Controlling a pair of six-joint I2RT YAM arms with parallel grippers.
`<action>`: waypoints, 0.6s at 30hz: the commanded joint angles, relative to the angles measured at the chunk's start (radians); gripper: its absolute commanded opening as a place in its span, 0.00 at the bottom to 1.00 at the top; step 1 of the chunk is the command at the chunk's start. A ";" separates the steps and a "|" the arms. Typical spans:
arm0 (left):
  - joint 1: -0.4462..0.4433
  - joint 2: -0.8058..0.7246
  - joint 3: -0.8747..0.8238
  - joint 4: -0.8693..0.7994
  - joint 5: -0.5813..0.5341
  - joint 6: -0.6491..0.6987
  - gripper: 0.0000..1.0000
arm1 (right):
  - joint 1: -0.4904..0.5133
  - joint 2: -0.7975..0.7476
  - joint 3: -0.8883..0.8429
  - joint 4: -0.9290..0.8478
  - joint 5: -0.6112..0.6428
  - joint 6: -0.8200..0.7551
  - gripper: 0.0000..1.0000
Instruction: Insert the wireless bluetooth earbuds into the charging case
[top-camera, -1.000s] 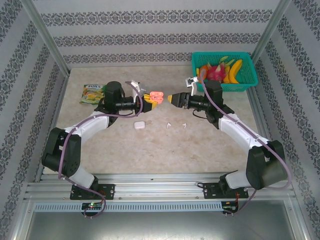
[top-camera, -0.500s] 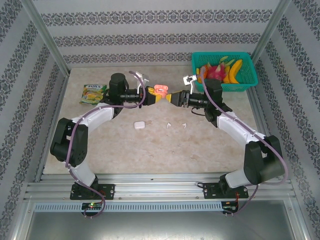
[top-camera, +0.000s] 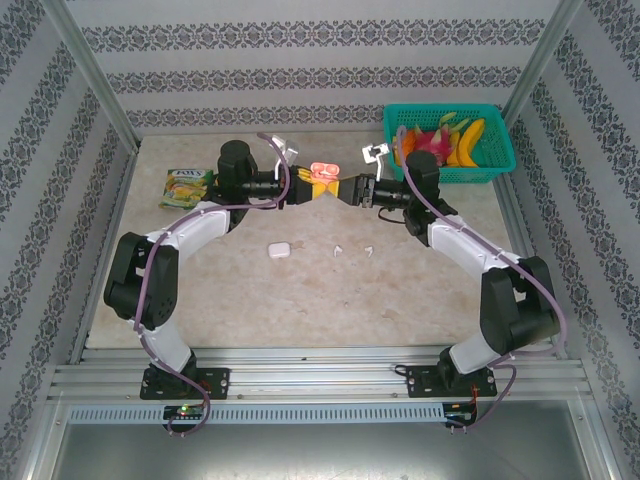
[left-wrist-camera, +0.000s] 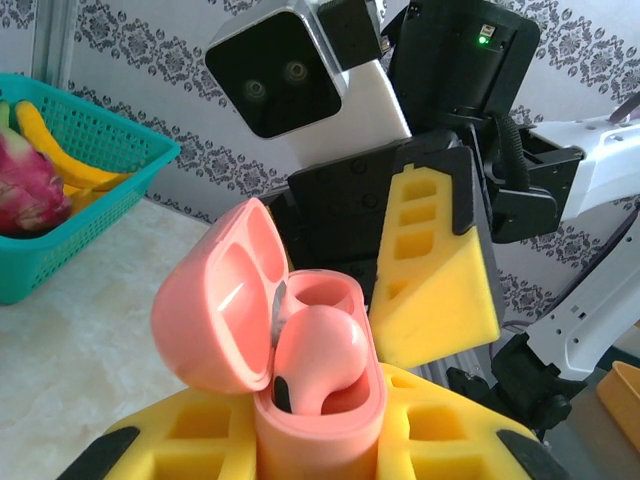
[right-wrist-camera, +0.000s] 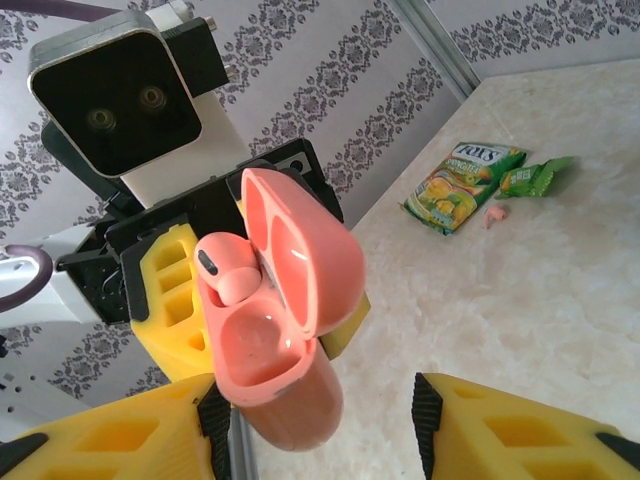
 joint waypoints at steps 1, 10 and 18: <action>-0.015 0.018 0.032 0.057 0.040 -0.037 0.00 | 0.014 0.013 0.039 0.067 -0.031 0.014 0.51; -0.021 0.032 0.036 0.053 0.038 -0.043 0.00 | 0.022 0.028 0.057 0.078 -0.040 0.024 0.39; -0.022 0.042 0.046 0.050 0.027 -0.055 0.00 | 0.022 0.025 0.045 0.084 -0.044 0.026 0.31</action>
